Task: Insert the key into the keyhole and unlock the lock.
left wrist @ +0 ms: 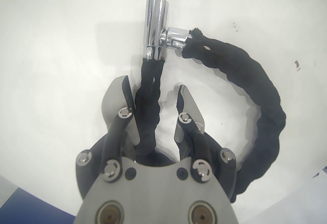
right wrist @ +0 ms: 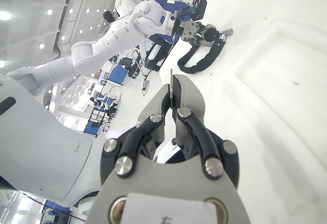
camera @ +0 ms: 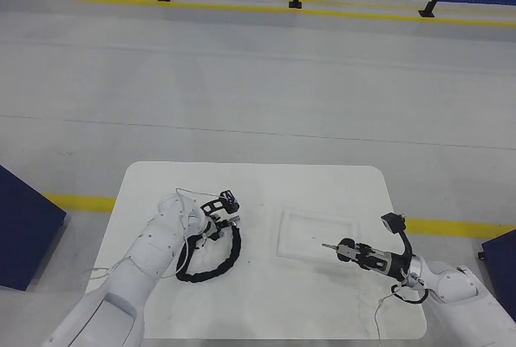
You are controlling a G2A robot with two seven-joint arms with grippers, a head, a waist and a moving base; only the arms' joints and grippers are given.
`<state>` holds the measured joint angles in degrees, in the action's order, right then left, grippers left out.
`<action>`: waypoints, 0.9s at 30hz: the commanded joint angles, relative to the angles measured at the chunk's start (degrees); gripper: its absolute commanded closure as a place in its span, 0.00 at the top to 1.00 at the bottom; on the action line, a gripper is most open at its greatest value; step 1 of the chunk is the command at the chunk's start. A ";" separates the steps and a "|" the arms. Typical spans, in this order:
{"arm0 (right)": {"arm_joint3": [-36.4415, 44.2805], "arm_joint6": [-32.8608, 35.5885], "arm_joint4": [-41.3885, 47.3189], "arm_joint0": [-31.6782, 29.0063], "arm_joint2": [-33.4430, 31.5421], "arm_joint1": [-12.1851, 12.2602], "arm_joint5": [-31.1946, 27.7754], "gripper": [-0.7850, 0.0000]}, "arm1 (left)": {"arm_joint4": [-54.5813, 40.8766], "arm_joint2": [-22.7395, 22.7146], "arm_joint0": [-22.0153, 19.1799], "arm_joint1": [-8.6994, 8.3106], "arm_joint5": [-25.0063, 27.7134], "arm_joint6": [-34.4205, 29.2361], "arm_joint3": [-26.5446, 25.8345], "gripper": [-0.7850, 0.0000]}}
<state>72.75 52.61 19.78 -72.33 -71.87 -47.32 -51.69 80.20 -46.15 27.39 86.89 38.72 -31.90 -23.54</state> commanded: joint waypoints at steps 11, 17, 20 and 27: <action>0.00 0.00 0.00 0.00 0.00 0.00 0.00 0.00 | 3.70 2.60 -0.56 1.03 -3.11 -0.29 0.24 0.00; 0.00 0.00 0.00 0.00 0.00 0.00 0.00 0.00 | 12.48 5.34 1.42 0.57 -11.47 1.60 -5.82 0.00; 0.00 0.00 0.00 0.00 0.00 0.00 0.00 0.00 | 19.01 6.45 4.27 -0.57 -16.92 2.85 -11.74 0.00; 0.00 0.00 0.00 0.00 0.00 0.00 0.00 0.00 | 35.21 3.69 16.06 -5.80 -26.21 -2.67 -34.56 0.00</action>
<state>72.75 52.61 19.78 -72.33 -71.87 -47.32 -51.69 111.81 -41.64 40.84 82.10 13.57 -33.00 -52.67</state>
